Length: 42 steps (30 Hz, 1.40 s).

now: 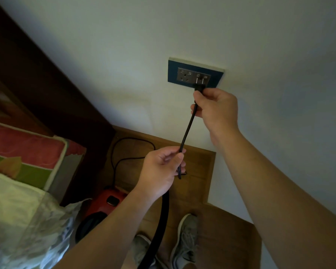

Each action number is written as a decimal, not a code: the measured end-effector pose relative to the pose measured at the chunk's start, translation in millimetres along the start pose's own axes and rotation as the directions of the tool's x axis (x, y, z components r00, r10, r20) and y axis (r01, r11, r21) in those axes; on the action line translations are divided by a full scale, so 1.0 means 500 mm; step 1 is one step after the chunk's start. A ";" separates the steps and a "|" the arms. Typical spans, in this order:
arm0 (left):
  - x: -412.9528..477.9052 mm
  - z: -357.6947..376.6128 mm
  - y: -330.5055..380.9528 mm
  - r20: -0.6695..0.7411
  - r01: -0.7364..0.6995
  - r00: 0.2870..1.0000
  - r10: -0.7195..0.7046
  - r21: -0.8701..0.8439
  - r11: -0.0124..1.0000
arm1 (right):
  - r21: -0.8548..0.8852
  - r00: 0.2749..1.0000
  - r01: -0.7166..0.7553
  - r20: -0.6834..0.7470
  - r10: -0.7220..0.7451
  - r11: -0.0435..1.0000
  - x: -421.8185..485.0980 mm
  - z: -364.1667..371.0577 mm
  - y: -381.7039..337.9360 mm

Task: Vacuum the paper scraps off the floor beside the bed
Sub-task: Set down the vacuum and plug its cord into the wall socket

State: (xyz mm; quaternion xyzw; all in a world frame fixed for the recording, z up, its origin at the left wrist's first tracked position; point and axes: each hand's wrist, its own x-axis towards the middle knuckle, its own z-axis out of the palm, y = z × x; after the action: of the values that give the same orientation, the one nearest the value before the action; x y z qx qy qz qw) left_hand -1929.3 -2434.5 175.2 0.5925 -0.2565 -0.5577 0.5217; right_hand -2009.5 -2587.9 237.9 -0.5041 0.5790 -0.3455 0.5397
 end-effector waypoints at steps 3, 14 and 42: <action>0.002 0.001 0.001 -0.008 0.001 1.000 -0.001 -0.019 1.000 | 0.017 1.000 0.003 -0.007 -0.003 1.000 -0.001 0.002 0.000; 0.020 -0.002 0.005 -0.003 -0.018 1.000 0.018 -0.048 0.999 | 0.160 0.995 -0.096 0.017 0.094 0.982 -0.004 0.014 -0.016; 0.031 0.009 0.042 0.004 -0.087 0.996 0.087 0.009 0.996 | 0.173 0.974 -0.156 -0.139 0.180 0.973 0.032 0.036 -0.050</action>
State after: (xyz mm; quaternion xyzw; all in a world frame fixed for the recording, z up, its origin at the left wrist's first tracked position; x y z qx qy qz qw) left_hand -1923.9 -2456.3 188.9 0.5821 -0.2857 -0.5342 0.5424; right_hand -1985.2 -2607.1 254.0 -0.3799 0.6299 -0.3818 0.5596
